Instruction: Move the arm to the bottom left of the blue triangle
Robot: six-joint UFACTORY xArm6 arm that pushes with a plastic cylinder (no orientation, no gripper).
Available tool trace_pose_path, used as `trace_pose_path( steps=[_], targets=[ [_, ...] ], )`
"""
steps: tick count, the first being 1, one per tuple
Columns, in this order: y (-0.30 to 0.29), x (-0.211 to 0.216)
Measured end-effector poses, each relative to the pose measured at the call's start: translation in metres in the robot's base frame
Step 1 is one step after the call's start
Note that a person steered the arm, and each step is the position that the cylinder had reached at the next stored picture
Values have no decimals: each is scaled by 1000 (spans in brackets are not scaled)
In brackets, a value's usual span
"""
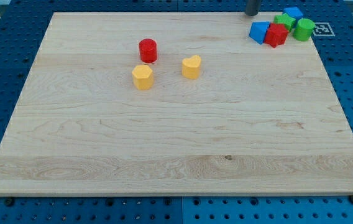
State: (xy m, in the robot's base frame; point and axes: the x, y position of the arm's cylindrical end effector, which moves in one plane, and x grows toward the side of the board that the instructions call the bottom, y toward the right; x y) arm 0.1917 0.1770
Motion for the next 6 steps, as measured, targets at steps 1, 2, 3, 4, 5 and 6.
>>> trace_pose_path(
  steps=[1, 2, 3, 4, 5, 6],
  targets=[
    [0, 0],
    [-25, 18],
    [-65, 49],
    [-65, 68],
    [-64, 109],
    [-40, 151]
  ],
)
